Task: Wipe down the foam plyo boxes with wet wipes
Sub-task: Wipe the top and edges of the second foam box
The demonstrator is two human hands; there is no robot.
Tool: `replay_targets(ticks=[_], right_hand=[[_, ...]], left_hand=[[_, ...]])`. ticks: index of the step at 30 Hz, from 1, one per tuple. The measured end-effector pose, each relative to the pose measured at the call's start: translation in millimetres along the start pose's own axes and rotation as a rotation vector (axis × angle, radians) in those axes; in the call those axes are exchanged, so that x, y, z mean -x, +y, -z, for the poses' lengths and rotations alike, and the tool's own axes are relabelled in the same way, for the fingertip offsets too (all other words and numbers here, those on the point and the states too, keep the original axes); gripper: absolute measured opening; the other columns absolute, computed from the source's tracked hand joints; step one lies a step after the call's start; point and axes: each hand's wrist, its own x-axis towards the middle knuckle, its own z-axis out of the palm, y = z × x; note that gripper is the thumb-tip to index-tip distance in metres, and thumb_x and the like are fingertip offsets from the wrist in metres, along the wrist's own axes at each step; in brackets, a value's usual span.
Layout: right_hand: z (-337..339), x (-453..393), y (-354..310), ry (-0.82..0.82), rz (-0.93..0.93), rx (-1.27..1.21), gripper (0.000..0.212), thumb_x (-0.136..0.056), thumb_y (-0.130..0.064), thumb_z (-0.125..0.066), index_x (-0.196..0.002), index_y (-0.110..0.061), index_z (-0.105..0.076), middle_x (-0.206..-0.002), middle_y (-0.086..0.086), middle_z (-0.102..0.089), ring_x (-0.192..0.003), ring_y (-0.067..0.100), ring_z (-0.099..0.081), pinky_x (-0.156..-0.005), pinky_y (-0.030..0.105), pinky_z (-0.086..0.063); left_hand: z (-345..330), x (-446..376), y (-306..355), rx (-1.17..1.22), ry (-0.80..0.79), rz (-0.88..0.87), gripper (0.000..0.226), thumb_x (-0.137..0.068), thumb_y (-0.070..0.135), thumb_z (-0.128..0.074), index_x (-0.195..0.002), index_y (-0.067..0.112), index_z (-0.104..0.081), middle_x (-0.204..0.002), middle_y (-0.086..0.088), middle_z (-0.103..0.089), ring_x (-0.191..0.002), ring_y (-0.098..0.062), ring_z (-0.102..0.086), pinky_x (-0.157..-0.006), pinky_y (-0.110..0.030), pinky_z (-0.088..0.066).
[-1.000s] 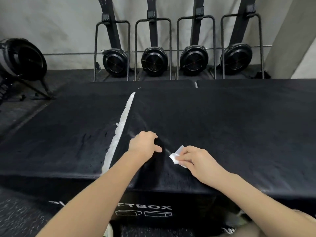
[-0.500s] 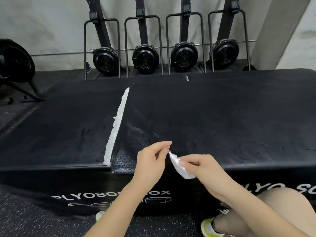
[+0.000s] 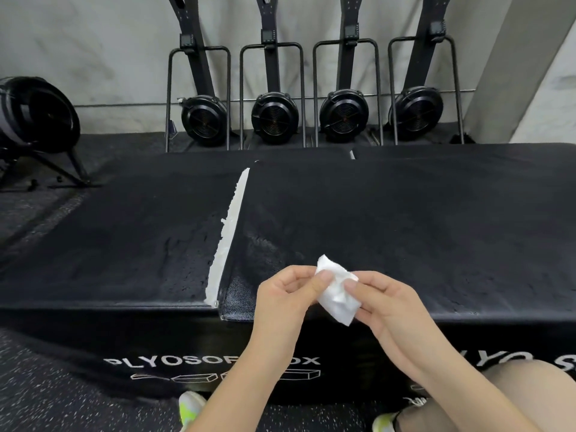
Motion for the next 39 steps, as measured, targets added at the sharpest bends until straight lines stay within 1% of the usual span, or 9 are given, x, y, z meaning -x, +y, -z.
replay_targets(ticks=[3,10,13,18,25,29,32,35,39], right_hand=[[5,2,-2,0.039,0.018,0.04,0.021,-0.095,-0.011,-0.059,-0.107,-0.001,-0.073,-0.109,0.018,-0.073,-0.104,0.034,-0.07,-0.091,0.045,-0.053],[3,-2,-2,0.196,0.154,0.227,0.016,-0.095,-0.014,-0.063,-0.098,-0.018,-0.078,-0.103,-0.001,-0.076,-0.102,0.016,-0.069,-0.095,0.034,-0.052],[2,0,-5,0.244,0.314,0.444,0.017,-0.096,-0.018,-0.065,-0.099,-0.029,-0.077,-0.103,-0.013,-0.074,-0.102,0.004,-0.066,-0.085,0.016,-0.05],[4,-6,-9,0.252,0.369,0.608,0.017,-0.097,-0.026,-0.062,-0.101,-0.037,-0.075,-0.1,-0.018,-0.071,-0.1,0.002,-0.065,-0.082,0.018,-0.048],[12,-11,-11,0.15,0.261,0.577,0.014,-0.097,-0.033,-0.061,-0.107,-0.038,-0.069,-0.1,-0.016,-0.072,-0.096,0.005,-0.067,-0.079,0.021,-0.05],[11,-9,-3,-0.036,0.164,0.517,0.052,-0.074,-0.048,-0.081,-0.121,-0.047,-0.059,-0.11,-0.011,-0.07,-0.1,0.012,-0.069,-0.084,0.035,-0.057],[9,-9,-3,-0.061,0.195,0.52,0.039,-0.079,-0.043,-0.079,-0.115,-0.046,-0.064,-0.096,-0.004,-0.073,-0.091,0.014,-0.071,-0.087,0.045,-0.057],[11,-12,-10,-0.137,0.186,0.519,0.032,-0.085,-0.042,-0.074,-0.115,-0.047,-0.065,-0.075,0.009,-0.066,-0.076,0.024,-0.065,-0.082,0.044,-0.053],[13,-18,-22,-0.317,0.095,0.462,0.028,-0.083,-0.041,-0.077,-0.109,-0.032,-0.069,-0.09,0.021,-0.063,-0.084,0.025,-0.062,-0.08,0.037,-0.05]], left_hand=[[4,1,-4,-0.036,0.03,0.002,0.022,-0.081,0.029,-0.085,-0.094,0.013,-0.078,-0.096,-0.015,-0.076,-0.096,-0.037,-0.071,-0.091,-0.052,-0.055],[3,-4,-3,-0.013,0.105,0.031,0.024,-0.082,0.039,-0.077,-0.089,0.016,-0.073,-0.095,-0.012,-0.071,-0.087,-0.016,-0.061,-0.079,-0.033,-0.05],[0,-5,-2,-0.025,0.096,0.025,0.02,-0.093,0.031,-0.072,-0.095,0.01,-0.071,-0.1,-0.015,-0.072,-0.089,-0.021,-0.065,-0.078,-0.033,-0.053],[-5,-6,11,-0.064,-0.016,0.06,0.041,-0.08,0.039,-0.083,-0.113,0.018,-0.069,-0.079,0.0,-0.069,-0.069,-0.008,-0.059,-0.074,-0.03,-0.047],[-6,-5,11,-0.095,-0.105,0.072,0.015,-0.092,0.02,-0.072,-0.105,0.013,-0.076,-0.082,-0.005,-0.07,-0.071,-0.013,-0.056,-0.072,-0.029,-0.046],[-9,-6,12,0.053,-0.082,0.079,0.02,-0.092,0.012,-0.07,-0.111,0.017,-0.075,-0.092,-0.02,-0.072,-0.077,-0.025,-0.062,-0.077,-0.036,-0.05],[-8,-10,16,-0.084,-0.064,0.006,0.012,-0.093,0.012,-0.07,-0.102,0.016,-0.077,-0.088,-0.015,-0.074,-0.068,-0.021,-0.061,-0.068,-0.03,-0.051],[-5,-16,25,-0.257,-0.119,-0.067,0.007,-0.092,0.018,-0.071,-0.094,0.019,-0.077,-0.094,-0.012,-0.074,-0.09,-0.029,-0.069,-0.083,-0.035,-0.053],[-8,-23,43,-0.312,-0.232,-0.069,0.011,-0.082,0.021,-0.06,-0.082,0.018,-0.071,-0.086,-0.002,-0.071,-0.086,-0.016,-0.064,-0.083,-0.033,-0.048]])
